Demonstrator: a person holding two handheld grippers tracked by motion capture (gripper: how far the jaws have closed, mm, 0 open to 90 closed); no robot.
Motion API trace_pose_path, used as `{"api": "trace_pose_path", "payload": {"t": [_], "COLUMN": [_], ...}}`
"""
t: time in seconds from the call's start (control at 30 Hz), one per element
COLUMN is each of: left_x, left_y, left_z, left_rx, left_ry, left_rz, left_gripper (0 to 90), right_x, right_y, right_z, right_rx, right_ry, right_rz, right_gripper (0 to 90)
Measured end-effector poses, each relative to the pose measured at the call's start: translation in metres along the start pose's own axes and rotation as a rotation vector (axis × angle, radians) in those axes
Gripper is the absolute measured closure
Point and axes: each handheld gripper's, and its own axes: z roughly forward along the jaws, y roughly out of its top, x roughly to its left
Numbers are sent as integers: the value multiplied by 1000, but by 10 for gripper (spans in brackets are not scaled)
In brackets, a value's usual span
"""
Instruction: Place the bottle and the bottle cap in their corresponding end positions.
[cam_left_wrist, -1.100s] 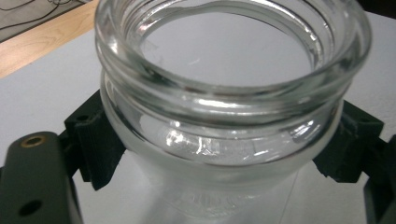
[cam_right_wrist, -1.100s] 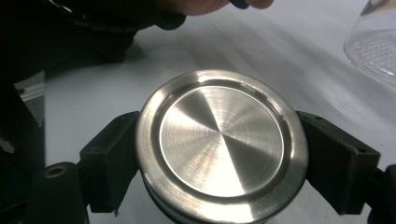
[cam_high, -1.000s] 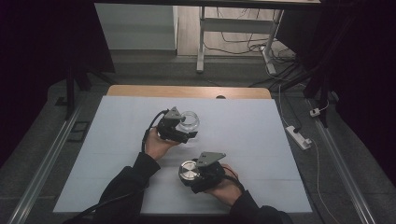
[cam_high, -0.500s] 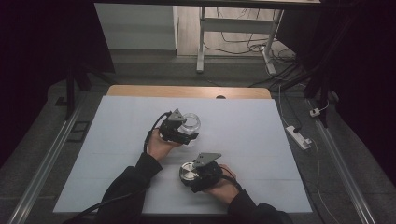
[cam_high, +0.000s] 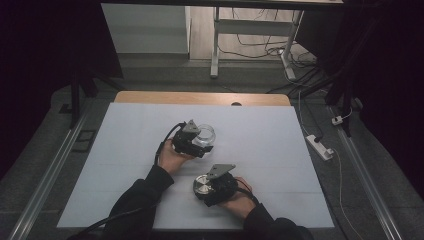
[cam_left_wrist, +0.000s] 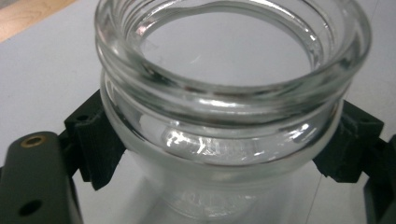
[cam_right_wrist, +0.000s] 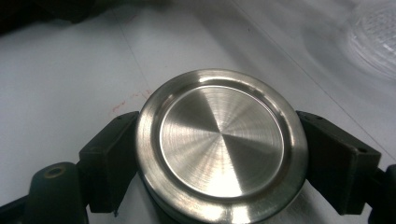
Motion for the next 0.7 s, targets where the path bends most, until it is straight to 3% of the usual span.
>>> {"api": "trace_pose_path", "payload": {"t": [0.3, 0.57, 0.7], "left_x": [3, 3, 6], "left_y": [-4, -4, -3], "left_z": [0, -1, -6], "left_rx": [16, 23, 7], "left_ry": [-17, -26, -36], "left_rz": [9, 8, -16], "left_gripper": [155, 113, 70], "right_x": [1, 3, 1], "right_y": [1, 3, 4], "right_z": [0, 1, -1], "right_rx": [11, 14, 0], "right_ry": [-9, -14, -14], "right_rz": [-9, 27, 44], "right_gripper": [175, 119, 96]}}
